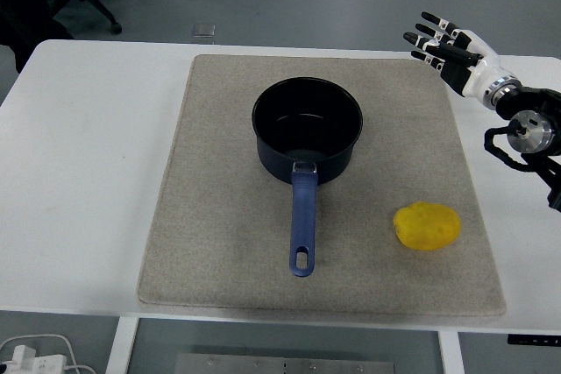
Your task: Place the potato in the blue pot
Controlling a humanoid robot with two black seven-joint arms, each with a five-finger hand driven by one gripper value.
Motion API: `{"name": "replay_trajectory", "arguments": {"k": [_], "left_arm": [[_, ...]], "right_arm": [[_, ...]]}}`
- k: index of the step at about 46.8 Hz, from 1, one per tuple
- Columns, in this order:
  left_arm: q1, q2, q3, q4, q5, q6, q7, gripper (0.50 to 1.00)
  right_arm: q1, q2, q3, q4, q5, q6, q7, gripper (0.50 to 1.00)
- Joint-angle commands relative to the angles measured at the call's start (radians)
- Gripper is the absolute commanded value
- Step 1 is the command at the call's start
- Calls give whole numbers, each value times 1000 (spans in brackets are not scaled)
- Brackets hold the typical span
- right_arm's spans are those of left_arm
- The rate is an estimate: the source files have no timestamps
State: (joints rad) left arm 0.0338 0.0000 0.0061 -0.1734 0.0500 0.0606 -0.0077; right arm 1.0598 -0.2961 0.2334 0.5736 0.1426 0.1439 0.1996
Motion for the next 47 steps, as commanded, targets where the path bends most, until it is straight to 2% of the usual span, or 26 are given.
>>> {"name": "replay_trajectory", "arguments": {"k": [1, 15, 27, 33, 43, 47], "left_arm": [[0, 0, 3, -1, 4, -1, 2, 996], [-31, 0, 3, 35, 4, 4, 2, 996], [-32, 0, 3, 43, 5, 4, 2, 996], [-32, 0, 3, 43, 5, 4, 2, 996], [-32, 0, 3, 43, 5, 4, 2, 996], [-32, 0, 3, 43, 5, 4, 2, 996]], "right_arm": [[0, 0, 0, 0, 0, 0, 0, 924], [-1, 0, 0, 0, 0, 5, 0, 924], [0, -17, 9, 0, 0, 62, 1, 924], [0, -20, 6, 0, 0, 69, 1, 924], [0, -46, -3, 2, -9, 158, 1, 924], [-7, -66, 0, 2, -72, 198, 1, 926]]}}
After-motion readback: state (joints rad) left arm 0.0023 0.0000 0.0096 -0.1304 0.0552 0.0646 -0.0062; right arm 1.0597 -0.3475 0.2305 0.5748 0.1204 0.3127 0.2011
